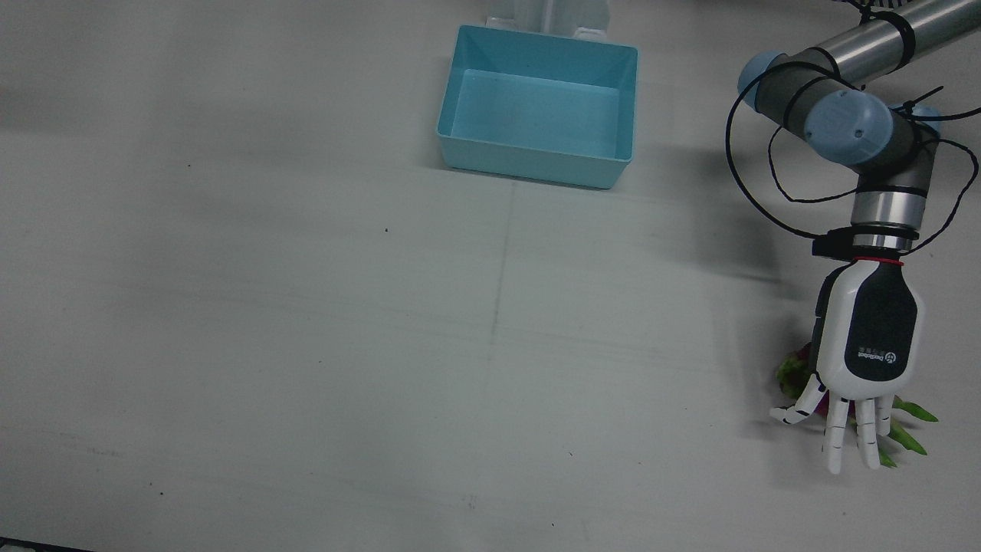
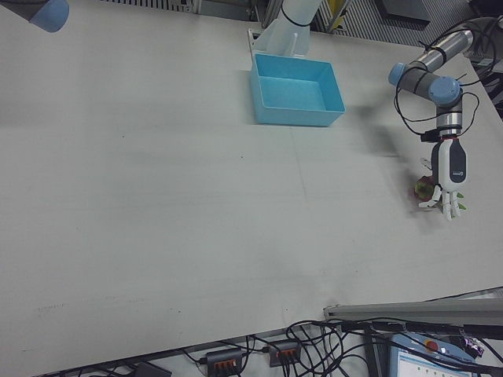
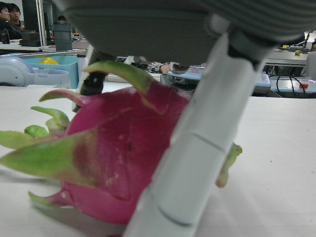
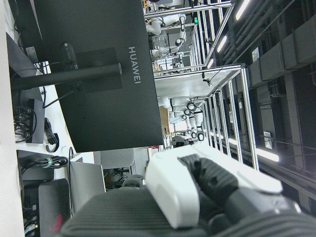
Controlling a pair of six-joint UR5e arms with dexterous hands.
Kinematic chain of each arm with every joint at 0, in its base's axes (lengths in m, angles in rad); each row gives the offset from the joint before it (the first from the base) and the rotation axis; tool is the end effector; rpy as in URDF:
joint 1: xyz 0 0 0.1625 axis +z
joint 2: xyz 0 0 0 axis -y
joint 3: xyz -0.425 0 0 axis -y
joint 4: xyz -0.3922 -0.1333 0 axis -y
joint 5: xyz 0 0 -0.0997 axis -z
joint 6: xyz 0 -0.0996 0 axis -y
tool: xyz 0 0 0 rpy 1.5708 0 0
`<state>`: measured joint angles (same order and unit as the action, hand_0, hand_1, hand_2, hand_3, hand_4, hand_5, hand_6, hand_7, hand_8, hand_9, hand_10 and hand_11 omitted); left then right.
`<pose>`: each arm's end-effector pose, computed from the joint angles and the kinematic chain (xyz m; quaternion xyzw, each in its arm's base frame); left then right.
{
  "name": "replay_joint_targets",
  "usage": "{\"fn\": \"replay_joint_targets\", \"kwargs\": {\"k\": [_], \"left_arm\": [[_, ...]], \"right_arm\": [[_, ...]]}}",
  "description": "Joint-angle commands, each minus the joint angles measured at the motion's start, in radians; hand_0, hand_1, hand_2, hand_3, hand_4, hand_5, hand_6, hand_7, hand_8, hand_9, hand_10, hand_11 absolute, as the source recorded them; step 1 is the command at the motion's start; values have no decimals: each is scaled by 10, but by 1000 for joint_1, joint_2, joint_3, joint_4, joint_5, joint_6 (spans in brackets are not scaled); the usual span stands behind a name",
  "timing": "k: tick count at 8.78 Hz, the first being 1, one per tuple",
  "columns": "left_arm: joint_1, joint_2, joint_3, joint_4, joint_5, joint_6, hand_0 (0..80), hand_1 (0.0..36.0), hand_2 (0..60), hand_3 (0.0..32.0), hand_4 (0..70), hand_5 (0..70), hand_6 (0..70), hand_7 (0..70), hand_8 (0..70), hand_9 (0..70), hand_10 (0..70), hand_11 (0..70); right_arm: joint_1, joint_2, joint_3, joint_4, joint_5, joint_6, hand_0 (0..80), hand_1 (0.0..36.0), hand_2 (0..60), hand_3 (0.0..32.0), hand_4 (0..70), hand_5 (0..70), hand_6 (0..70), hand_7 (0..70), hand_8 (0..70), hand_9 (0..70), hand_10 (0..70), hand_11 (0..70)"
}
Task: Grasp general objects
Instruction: 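Close the left hand's fingers around the pink dragon fruit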
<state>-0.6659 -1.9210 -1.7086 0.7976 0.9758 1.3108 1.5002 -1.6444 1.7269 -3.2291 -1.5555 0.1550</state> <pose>0.3081 -0.4826 0.4979 0.3455 0.5044 -0.4995 0.6137 0.1021 -0.4671 0.6542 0.0740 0.7014 -0.7080 0.0353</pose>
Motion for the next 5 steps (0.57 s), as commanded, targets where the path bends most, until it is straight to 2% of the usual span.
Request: {"fn": "replay_joint_targets", "kwargs": {"k": [1,5], "left_arm": [[-9,-4,15,-11,0,15,800,360,34,320,0,446,0,5,48,0,0,1],[-11,-4,49,-29,0,15,800,360,53,320,0,488,0,14,57,0,0,16]], "right_arm": [[0,0,0,0,0,0,0,0,0,0,0,0,0,0,0,0,0,0],[2,0,2,0,0,0,0,0,0,0,0,0,0,0,0,0,0,0]]}}
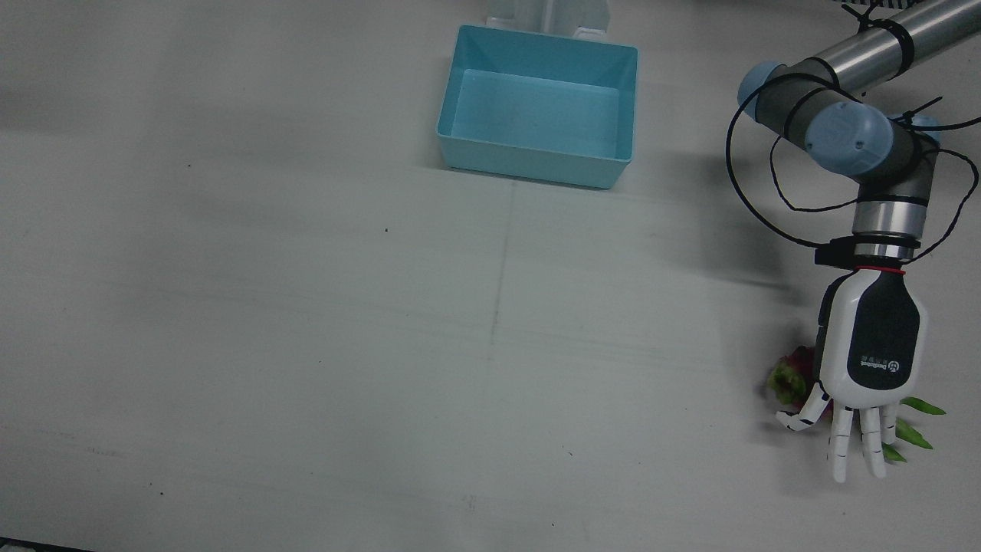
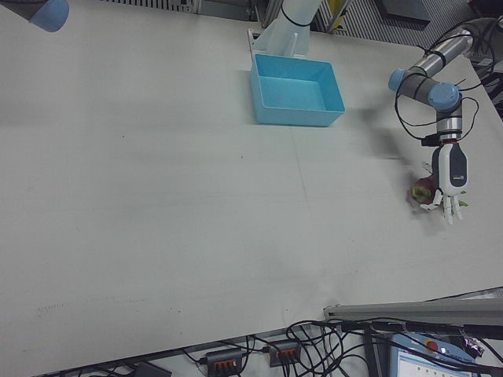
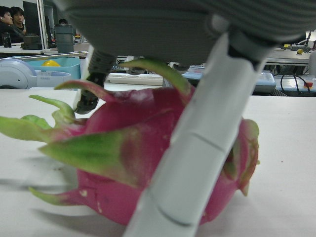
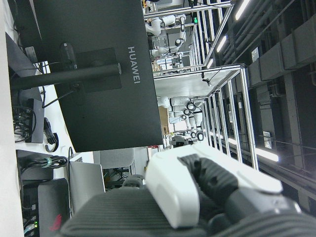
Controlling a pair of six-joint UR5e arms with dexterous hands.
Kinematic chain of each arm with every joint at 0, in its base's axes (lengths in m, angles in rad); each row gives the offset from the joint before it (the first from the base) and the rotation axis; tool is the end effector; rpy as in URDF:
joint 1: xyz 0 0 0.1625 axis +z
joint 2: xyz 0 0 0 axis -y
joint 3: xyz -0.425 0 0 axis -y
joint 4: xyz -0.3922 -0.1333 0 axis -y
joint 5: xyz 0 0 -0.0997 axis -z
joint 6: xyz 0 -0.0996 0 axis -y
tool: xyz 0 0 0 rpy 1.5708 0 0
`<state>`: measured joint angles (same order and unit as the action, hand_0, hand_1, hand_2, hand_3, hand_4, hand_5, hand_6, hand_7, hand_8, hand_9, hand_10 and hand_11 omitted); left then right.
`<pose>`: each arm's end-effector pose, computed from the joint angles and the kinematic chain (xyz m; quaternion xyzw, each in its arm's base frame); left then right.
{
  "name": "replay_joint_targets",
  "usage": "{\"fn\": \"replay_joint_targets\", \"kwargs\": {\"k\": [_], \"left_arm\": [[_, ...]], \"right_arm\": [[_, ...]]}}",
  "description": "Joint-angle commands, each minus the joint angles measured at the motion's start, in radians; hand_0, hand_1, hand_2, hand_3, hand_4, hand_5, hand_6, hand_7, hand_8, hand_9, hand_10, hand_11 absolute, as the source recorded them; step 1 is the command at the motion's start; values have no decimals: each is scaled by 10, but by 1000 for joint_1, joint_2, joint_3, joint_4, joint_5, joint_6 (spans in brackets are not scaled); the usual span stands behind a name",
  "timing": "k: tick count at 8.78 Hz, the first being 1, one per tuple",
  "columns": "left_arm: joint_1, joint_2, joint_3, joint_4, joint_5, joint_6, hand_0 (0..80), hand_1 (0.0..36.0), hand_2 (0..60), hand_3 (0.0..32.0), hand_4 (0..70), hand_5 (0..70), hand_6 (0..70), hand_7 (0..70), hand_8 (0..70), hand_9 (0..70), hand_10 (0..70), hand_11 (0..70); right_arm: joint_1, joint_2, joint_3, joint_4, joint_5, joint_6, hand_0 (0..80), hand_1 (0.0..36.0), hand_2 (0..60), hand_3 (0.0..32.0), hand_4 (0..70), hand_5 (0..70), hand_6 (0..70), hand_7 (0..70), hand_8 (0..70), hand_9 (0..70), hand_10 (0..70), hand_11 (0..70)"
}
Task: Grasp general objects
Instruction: 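Close the left hand's fingers around the pink dragon fruit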
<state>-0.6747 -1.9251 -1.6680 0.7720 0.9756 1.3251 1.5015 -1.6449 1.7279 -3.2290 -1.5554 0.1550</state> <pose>0.3092 -0.4895 0.5106 0.3514 0.4961 -0.4980 0.6184 0.1028 -0.4668 0.6540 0.0735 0.7017 -0.7078 0.0358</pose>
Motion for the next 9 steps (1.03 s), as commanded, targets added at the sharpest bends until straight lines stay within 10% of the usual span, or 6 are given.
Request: {"fn": "replay_joint_targets", "kwargs": {"k": [1,9], "left_arm": [[-2,0,8,-3,0,0,800,360,50,320,0,481,0,11,58,0,0,16],[-2,5,19,-10,0,0,800,359,41,320,0,473,0,2,55,0,0,17]], "right_arm": [[0,0,1,0,0,0,0,0,0,0,0,0,0,0,0,0,0,0],[0,0,1,0,0,0,0,0,0,0,0,0,0,0,0,0,0,0]]}}
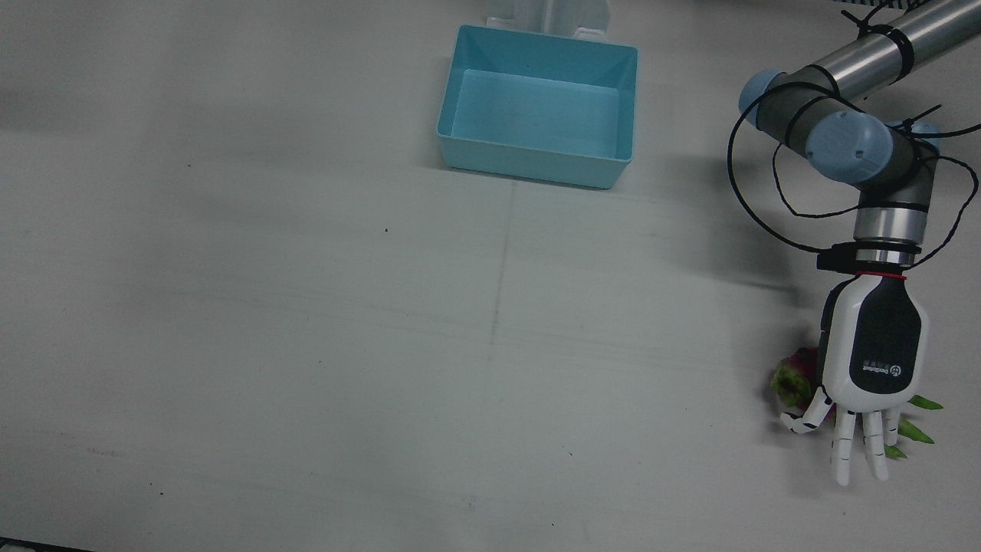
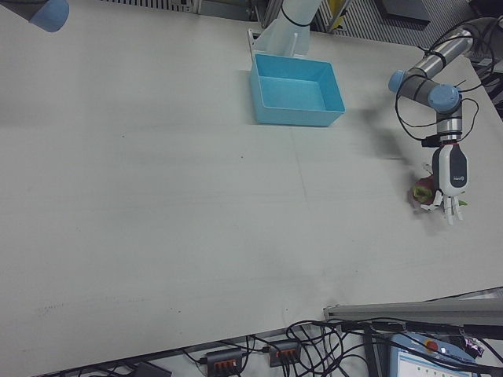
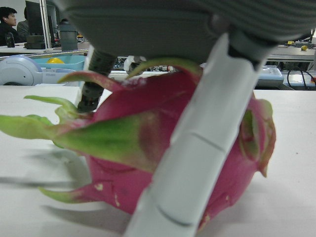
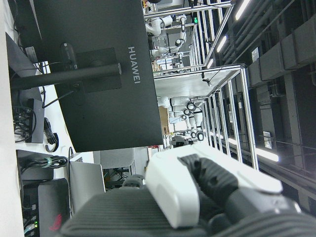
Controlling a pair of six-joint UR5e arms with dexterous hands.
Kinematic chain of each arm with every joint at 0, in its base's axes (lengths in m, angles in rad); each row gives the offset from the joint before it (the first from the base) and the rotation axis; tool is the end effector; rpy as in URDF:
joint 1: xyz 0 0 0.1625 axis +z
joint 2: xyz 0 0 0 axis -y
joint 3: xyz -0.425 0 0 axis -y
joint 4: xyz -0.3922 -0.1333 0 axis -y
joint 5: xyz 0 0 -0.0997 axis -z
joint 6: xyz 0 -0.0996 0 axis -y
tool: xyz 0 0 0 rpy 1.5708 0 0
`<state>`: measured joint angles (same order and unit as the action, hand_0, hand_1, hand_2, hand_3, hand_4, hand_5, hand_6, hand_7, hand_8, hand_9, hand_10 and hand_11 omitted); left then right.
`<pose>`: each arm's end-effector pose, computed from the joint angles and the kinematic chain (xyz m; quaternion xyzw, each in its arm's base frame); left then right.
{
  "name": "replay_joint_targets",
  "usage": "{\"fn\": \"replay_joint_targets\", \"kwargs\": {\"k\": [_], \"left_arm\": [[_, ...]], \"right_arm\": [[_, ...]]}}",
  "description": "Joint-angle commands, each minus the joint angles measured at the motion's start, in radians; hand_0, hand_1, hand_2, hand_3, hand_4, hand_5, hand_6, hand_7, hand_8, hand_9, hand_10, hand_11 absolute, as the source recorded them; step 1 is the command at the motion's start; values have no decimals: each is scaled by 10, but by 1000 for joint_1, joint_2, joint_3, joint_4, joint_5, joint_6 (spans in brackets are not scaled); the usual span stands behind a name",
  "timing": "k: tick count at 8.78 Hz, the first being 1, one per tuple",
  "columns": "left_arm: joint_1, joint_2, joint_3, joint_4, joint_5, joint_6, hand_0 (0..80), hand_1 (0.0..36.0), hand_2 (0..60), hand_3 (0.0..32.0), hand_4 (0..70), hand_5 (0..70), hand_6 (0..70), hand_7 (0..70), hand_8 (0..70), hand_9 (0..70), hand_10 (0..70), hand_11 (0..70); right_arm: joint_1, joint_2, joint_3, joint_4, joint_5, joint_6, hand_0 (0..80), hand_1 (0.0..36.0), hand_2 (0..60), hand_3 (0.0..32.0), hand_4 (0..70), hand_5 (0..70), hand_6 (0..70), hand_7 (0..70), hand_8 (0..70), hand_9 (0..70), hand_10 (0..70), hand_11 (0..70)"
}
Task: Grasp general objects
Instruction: 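Close the left hand's fingers around the pink dragon fruit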
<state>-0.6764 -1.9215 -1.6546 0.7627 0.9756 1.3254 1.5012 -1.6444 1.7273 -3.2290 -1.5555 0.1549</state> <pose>0.3087 -0.4904 0.5175 0.3519 0.4926 -0.4986 0.6203 0.1026 -0.4670 0.6540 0.0736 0.7017 -0.7078 0.0356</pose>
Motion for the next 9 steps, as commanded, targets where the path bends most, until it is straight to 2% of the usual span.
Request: {"fn": "replay_joint_targets", "kwargs": {"k": [1,6,9], "left_arm": [[0,1,6,-2,0,0,800,360,41,320,0,474,0,2,57,0,0,16],[1,1,27,-11,0,0,800,360,38,320,0,480,0,6,64,0,0,15],[1,1,27,-10,-2,0,800,360,60,320,0,552,0,67,104,0,0,21]], "right_arm": [[1,0,2,0,0,0,0,0,0,0,0,0,0,0,0,0,0,0],[1,0,0,0,0,0,0,0,0,0,0,0,0,0,0,0,0,0],[1,0,2,0,0,0,0,0,0,0,0,0,0,0,0,0,0,0]]}}
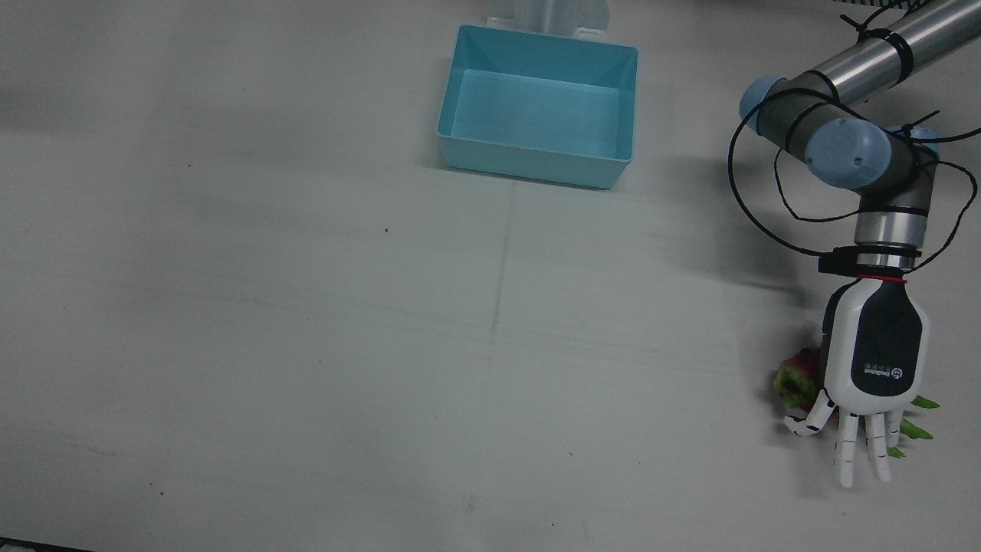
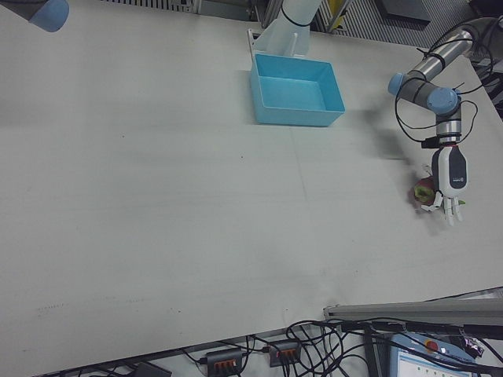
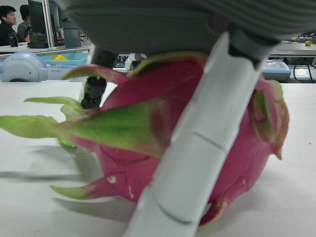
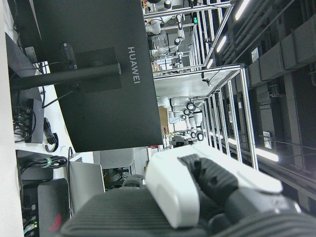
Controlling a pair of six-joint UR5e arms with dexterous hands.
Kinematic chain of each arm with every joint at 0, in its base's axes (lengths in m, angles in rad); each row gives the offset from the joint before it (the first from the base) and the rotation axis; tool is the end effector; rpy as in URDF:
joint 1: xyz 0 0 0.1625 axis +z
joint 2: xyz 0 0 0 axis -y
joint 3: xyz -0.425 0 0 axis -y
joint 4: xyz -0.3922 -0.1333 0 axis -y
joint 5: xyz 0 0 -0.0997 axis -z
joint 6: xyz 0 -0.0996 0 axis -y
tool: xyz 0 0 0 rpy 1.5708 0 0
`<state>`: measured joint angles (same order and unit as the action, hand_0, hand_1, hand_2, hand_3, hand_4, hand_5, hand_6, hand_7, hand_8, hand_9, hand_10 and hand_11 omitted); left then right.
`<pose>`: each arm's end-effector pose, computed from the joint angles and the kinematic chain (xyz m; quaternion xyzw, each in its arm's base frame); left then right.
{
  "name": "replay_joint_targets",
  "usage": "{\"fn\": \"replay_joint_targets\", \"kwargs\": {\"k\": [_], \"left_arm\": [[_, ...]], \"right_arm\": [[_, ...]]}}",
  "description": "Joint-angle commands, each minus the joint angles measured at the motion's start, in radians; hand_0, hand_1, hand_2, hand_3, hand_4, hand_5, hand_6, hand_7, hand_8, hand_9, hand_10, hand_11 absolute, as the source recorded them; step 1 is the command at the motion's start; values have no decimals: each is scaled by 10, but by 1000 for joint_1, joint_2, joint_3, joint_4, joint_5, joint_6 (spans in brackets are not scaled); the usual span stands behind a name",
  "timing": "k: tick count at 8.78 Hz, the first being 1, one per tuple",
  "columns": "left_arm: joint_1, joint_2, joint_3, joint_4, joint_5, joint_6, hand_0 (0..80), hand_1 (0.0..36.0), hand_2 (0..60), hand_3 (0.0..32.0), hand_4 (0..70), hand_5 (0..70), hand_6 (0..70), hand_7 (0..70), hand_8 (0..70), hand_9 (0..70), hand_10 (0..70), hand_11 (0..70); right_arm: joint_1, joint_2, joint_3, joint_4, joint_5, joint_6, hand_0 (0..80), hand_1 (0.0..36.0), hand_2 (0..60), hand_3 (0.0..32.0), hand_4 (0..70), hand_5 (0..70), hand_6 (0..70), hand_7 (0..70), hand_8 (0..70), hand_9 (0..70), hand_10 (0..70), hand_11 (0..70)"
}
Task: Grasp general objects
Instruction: 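Close the left hand's fingers around the pink dragon fruit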
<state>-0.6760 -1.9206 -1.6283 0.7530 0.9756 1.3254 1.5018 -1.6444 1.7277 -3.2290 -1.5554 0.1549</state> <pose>0.3104 -0.4914 0.5281 0.3518 0.4857 -0.4988 0.6257 0.1029 -0.4670 0.6538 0.0734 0.7018 -0.7077 0.0359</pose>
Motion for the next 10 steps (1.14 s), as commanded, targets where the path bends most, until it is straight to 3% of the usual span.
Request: {"fn": "replay_joint_targets", "kwargs": {"k": [1,2,3,5,6,7,9,10], "left_arm": [[7,0,1,0,-23,18,800,360,68,320,0,612,0,92,115,4,0,35],[13,2,1,-1,-53,41,800,360,112,174,0,700,3,195,147,42,23,73],[16,3,1,-6,-67,41,800,360,234,0,49,700,103,370,216,157,59,123],[15,3,1,-6,-67,41,800,360,252,0,180,700,255,595,342,335,128,221],[15,3,1,-6,-67,41,800,360,259,0,213,700,322,700,398,415,190,309],[13,2,-1,-8,-67,41,800,360,312,0,255,700,419,700,472,521,317,480],[-10,-2,-48,0,-63,35,800,360,325,0,357,700,559,700,584,668,510,700],[-52,-6,-138,41,-51,34,800,359,328,0,424,700,629,700,636,700,579,700]], "right_arm": [[0,0,1,0,0,0,0,0,0,0,0,0,0,0,0,0,0,0],[-2,0,0,0,0,0,0,0,0,0,0,0,0,0,0,0,0,0],[-2,0,0,0,0,0,0,0,0,0,0,0,0,0,0,0,0,0],[0,0,1,0,0,0,0,0,0,0,0,0,0,0,0,0,0,0],[0,0,1,0,0,0,0,0,0,0,0,0,0,0,0,0,0,0],[0,0,3,0,0,0,0,0,0,0,0,0,0,0,0,0,0,0],[0,0,3,-2,0,0,0,0,0,0,0,0,0,0,0,0,0,0],[0,0,3,-2,0,-2,0,0,0,0,0,0,0,0,0,0,0,0]]}}
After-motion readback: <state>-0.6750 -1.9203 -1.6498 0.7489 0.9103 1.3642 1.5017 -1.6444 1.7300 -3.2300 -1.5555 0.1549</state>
